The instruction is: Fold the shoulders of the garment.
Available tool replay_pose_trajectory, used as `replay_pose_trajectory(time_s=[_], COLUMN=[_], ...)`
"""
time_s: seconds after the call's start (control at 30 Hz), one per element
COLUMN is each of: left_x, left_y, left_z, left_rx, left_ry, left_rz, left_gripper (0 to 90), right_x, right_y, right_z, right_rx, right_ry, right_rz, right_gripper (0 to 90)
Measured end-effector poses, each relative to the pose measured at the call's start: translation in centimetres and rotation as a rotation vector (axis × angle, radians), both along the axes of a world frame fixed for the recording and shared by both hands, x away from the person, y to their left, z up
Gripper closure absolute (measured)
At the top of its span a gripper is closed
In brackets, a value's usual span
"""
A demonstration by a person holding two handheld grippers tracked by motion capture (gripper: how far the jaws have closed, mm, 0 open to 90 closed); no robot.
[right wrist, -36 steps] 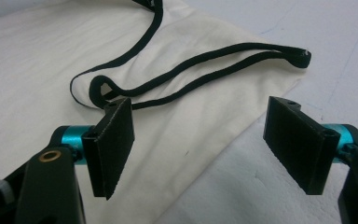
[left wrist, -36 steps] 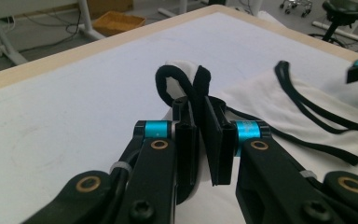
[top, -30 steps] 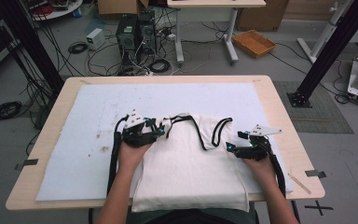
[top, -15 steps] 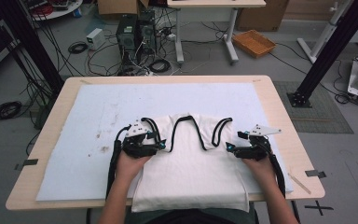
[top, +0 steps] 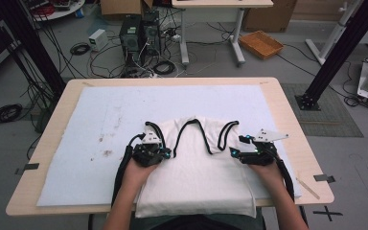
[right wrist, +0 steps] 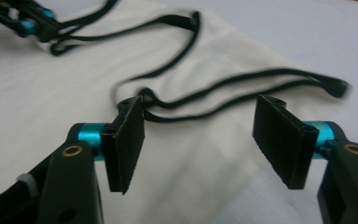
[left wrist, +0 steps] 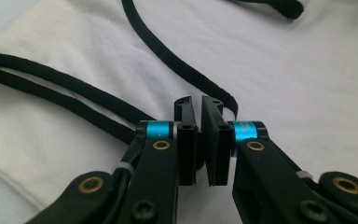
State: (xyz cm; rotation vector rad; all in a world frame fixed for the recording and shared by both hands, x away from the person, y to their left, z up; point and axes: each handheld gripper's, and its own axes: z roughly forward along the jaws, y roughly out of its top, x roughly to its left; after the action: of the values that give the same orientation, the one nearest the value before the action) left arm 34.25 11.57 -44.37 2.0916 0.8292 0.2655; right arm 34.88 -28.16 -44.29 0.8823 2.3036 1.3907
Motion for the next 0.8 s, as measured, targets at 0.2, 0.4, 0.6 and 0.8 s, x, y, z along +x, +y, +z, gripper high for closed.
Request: replay_pose_trajectory(time_s=[0.2, 0.4, 0.6, 0.8], left_x=[0.4, 0.0, 0.2, 0.2], left_y=[0.4, 1.9, 3.5, 4.4], left_z=[0.1, 2.1, 2.5, 2.8], left_rx=[-0.036, -0.161, -0.198, -0.236], left_ry=[-0.011, -0.098, -0.108, -0.109], left_rz=[0.041, 0.097, 0.138, 0.139], left_gripper=[56.4, 45.7, 44.2, 41.4], right_x=[0.4, 1.2, 0.0, -0.7], right_y=[3.7, 5.5, 4.3, 3.1], right_z=[0.5, -0.1, 0.1, -0.5], right_rx=[-0.061, -0.148, -0.123, -0.114], right_ry=[-0.028, 0.013, 0.029, 0.045], right_rz=[0.098, 0.123, 0.134, 0.082], right_gripper=[53.2, 80.4, 85.7, 60.6])
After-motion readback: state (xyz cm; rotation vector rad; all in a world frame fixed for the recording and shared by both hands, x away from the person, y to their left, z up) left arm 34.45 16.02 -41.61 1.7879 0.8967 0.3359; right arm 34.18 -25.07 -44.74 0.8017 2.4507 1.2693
